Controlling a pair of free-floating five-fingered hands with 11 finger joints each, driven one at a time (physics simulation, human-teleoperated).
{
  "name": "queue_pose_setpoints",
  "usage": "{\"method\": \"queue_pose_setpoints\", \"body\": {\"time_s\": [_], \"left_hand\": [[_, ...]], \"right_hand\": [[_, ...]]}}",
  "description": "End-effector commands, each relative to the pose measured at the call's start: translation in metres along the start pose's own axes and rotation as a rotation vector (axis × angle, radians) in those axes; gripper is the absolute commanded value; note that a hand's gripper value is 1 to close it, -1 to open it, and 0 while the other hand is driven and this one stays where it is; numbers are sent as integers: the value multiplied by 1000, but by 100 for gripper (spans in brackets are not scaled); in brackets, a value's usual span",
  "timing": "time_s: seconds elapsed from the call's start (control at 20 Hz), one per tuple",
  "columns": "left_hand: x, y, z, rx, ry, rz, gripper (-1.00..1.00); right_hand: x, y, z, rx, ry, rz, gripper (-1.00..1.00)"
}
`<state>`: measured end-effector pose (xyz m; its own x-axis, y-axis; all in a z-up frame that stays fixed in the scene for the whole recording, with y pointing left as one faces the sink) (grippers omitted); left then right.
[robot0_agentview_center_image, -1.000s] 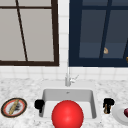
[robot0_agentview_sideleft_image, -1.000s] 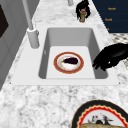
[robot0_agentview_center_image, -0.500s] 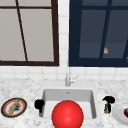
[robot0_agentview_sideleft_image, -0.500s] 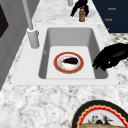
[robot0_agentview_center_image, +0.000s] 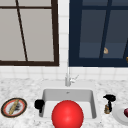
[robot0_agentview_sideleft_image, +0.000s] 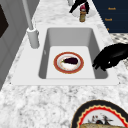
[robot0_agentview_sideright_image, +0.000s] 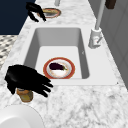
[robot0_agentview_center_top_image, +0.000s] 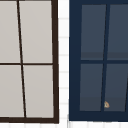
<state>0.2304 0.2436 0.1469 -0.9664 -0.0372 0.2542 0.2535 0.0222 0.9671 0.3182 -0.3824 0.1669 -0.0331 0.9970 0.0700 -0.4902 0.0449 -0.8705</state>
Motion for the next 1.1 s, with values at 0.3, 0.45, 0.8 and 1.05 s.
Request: {"method": "queue_pose_setpoints", "body": {"time_s": [0.3, 0.45, 0.8, 1.05], "left_hand": [[0, 0, 0, 0, 0, 0, 0], [0, 0, 0, 0, 0, 0, 0], [0, 0, 0, 0, 0, 0, 0], [0, 0, 0, 0, 0, 0, 0]], "right_hand": [[0, -48, 30, 33, -1, -30, -100], [0, -49, 30, 20, -12, -18, -100], [-6, -47, 37, -57, 3, -11, -100], [-1, -64, 38, -78, 129, -73, -100]]}}
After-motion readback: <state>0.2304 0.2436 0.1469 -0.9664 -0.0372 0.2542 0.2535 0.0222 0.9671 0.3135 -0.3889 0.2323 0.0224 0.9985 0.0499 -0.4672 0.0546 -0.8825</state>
